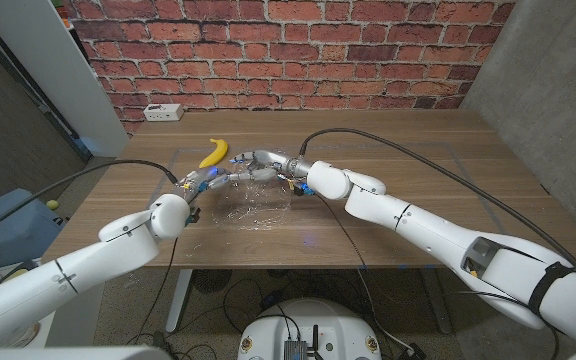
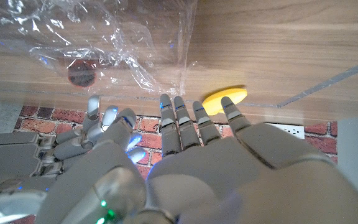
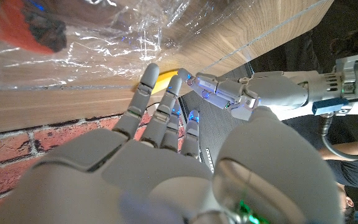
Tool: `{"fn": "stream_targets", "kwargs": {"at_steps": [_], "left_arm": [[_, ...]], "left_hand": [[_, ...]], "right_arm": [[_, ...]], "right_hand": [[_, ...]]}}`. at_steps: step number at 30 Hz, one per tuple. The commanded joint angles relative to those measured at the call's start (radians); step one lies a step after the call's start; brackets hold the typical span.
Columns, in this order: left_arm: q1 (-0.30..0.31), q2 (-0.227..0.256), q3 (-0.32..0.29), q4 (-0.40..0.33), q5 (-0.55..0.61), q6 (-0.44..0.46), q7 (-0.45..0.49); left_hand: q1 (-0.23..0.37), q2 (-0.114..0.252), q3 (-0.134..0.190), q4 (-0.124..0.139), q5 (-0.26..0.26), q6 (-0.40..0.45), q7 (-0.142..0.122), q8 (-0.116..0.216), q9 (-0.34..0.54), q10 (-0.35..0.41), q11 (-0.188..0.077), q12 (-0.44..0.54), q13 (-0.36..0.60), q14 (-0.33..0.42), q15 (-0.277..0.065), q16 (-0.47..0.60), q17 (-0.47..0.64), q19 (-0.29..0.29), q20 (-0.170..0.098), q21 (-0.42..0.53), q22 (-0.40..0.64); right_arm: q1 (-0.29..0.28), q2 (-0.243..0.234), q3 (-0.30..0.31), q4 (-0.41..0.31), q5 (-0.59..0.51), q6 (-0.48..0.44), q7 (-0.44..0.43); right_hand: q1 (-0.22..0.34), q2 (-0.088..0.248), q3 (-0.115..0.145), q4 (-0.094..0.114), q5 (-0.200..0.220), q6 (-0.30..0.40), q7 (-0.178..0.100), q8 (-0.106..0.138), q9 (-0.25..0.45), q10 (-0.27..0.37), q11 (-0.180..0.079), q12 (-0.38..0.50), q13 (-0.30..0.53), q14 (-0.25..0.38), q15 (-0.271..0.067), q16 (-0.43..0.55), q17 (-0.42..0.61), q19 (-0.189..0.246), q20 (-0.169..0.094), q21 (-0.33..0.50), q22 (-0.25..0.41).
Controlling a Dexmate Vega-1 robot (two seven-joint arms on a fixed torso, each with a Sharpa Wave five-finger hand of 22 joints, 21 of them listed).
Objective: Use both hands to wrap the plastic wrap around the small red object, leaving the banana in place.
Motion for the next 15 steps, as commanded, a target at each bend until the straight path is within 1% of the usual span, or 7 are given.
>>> {"fn": "stream_targets", "kwargs": {"at_steps": [1, 4, 5, 7, 8, 10, 15], "left_arm": [[0.11, -0.023, -0.05, -0.05, 0.107, -0.008, 0.17], [0.115, -0.029, -0.046, -0.052, 0.138, -0.004, 0.183], [0.115, -0.031, -0.042, -0.051, 0.148, -0.004, 0.182], [0.112, -0.032, -0.034, -0.054, 0.165, 0.001, 0.173], [0.109, -0.031, -0.03, -0.055, 0.173, 0.001, 0.166], [0.102, -0.026, -0.021, -0.06, 0.187, 0.005, 0.144], [0.082, -0.024, 0.0, -0.065, 0.224, 0.008, 0.103]], "left_hand": [[-0.003, -0.025, -0.016, -0.008, -0.011, 0.019, -0.008, 0.006, 0.001, 0.026, 0.001, 0.006, 0.003, 0.026, -0.003, 0.011, 0.004, 0.001, -0.003, -0.004, 0.001], [0.001, -0.047, -0.031, -0.025, -0.019, -0.051, -0.042, -0.014, 0.003, -0.032, -0.024, -0.016, 0.006, 0.02, -0.011, 0.004, 0.007, 0.0, -0.003, -0.007, 0.002], [0.007, -0.054, -0.037, -0.032, -0.021, -0.088, -0.056, -0.016, 0.004, -0.056, -0.025, -0.021, 0.007, 0.002, -0.014, -0.002, 0.008, -0.01, -0.004, -0.012, 0.003], [0.021, -0.058, -0.044, -0.038, -0.021, -0.163, -0.082, -0.019, 0.004, -0.113, -0.035, -0.027, 0.008, -0.029, -0.015, -0.005, 0.009, -0.024, 0.003, -0.02, 0.004], [0.03, -0.06, -0.047, -0.041, -0.02, -0.199, -0.095, -0.018, 0.004, -0.146, -0.038, -0.03, 0.009, -0.06, -0.011, -0.01, 0.01, -0.042, 0.0, -0.028, 0.004], [0.038, -0.068, -0.053, -0.043, -0.02, -0.249, -0.119, -0.02, 0.004, -0.179, -0.041, -0.029, 0.009, -0.085, -0.004, -0.01, 0.01, -0.052, 0.002, -0.033, 0.003], [0.046, -0.09, -0.064, -0.047, -0.018, -0.293, -0.137, -0.016, 0.004, -0.214, -0.055, -0.028, 0.01, -0.111, -0.003, -0.009, 0.01, -0.066, 0.004, -0.04, 0.003]], "right_arm": [[-0.053, -0.033, 0.061, -0.028, 0.089, 0.026, -0.046], [-0.075, -0.044, 0.083, -0.041, 0.106, 0.03, -0.07], [-0.082, -0.051, 0.087, -0.052, 0.103, 0.02, -0.077], [-0.098, -0.066, 0.099, -0.074, 0.104, 0.0, -0.088], [-0.105, -0.074, 0.103, -0.085, 0.102, -0.012, -0.092], [-0.116, -0.091, 0.111, -0.111, 0.102, -0.043, -0.089], [-0.138, -0.139, 0.121, -0.172, 0.097, -0.114, -0.068]], "right_hand": [[0.01, 0.019, 0.003, -0.014, 0.01, 0.023, 0.001, 0.011, 0.0, 0.012, -0.005, 0.009, -0.001, -0.006, -0.007, 0.007, 0.005, -0.004, 0.004, -0.009, 0.002], [0.037, 0.051, 0.026, -0.033, 0.012, 0.05, 0.006, 0.02, 0.0, 0.035, 0.003, 0.019, -0.003, 0.003, -0.011, 0.015, 0.006, 0.001, -0.003, -0.017, 0.003], [0.066, 0.074, 0.047, -0.053, 0.011, 0.075, 0.003, 0.027, -0.001, 0.046, -0.001, 0.022, -0.004, 0.012, -0.017, 0.02, 0.003, 0.007, -0.01, -0.022, 0.003], [0.091, 0.088, 0.065, -0.072, 0.007, 0.098, -0.002, 0.033, -0.001, 0.056, -0.008, 0.024, -0.005, 0.013, -0.016, 0.019, -0.002, 0.009, -0.011, -0.028, 0.003], [0.122, 0.101, 0.085, -0.096, 0.005, 0.117, -0.011, 0.036, -0.001, 0.061, -0.014, 0.025, -0.006, 0.014, -0.018, 0.019, -0.006, 0.007, -0.011, -0.034, 0.003], [0.127, 0.101, 0.09, -0.103, 0.003, 0.129, -0.015, 0.038, -0.002, 0.066, -0.017, 0.026, -0.007, 0.009, -0.019, 0.014, -0.011, 0.004, -0.006, -0.038, 0.003], [0.098, 0.069, 0.072, -0.108, -0.012, 0.113, -0.016, 0.023, -0.002, 0.052, -0.022, 0.017, -0.009, -0.053, -0.002, -0.008, -0.015, -0.036, 0.03, -0.065, 0.004]]}}
